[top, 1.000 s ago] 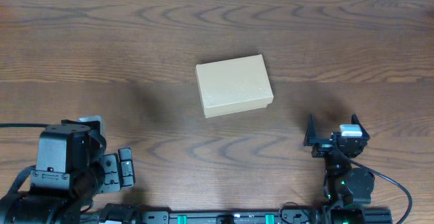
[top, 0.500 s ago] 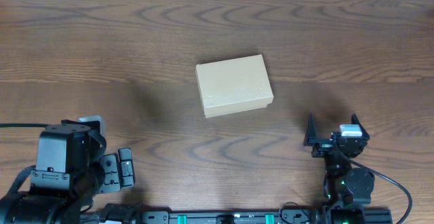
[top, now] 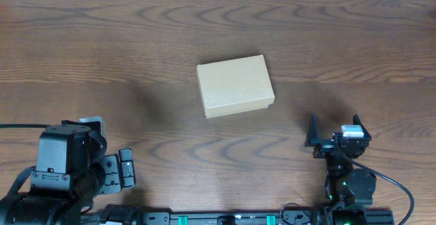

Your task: Pack container

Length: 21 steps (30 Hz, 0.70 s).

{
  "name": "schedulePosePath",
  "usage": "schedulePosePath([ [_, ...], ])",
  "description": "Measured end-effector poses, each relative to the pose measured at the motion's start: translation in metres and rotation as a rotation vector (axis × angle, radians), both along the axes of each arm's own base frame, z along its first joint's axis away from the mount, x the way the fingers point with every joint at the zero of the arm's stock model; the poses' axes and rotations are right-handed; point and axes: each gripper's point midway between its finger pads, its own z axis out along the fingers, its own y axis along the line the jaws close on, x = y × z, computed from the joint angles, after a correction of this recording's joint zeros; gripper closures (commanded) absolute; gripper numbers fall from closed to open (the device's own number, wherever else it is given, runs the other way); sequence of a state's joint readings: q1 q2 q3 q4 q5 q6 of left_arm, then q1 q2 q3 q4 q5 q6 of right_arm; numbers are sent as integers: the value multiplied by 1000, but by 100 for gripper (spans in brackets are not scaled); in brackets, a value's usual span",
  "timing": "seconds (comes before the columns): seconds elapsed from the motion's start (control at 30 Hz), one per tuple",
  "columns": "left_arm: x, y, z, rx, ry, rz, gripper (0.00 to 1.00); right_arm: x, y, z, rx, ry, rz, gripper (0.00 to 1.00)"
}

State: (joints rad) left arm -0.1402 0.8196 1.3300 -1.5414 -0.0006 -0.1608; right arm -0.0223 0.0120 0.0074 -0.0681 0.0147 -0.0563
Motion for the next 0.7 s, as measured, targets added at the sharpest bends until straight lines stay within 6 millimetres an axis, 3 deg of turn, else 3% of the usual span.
schedulePosePath([
  [0.37, -1, 0, -1, 1, 6, 0, 5, 0, 0, 0, 0, 0, 0, 1],
  [0.43, 8, -2, 4, -11, -39, -3, 5, 0, 0, 0, 0, 0, 0, 1],
  [0.53, 44, -12, 30, -61, -224, -19, 5, 0, 0, 0, 0, 0, 0, 1],
  [0.7, 103, -27, 102, -136, -601, -48, 5, 0, 0, 0, 0, 1, 0, 1],
])
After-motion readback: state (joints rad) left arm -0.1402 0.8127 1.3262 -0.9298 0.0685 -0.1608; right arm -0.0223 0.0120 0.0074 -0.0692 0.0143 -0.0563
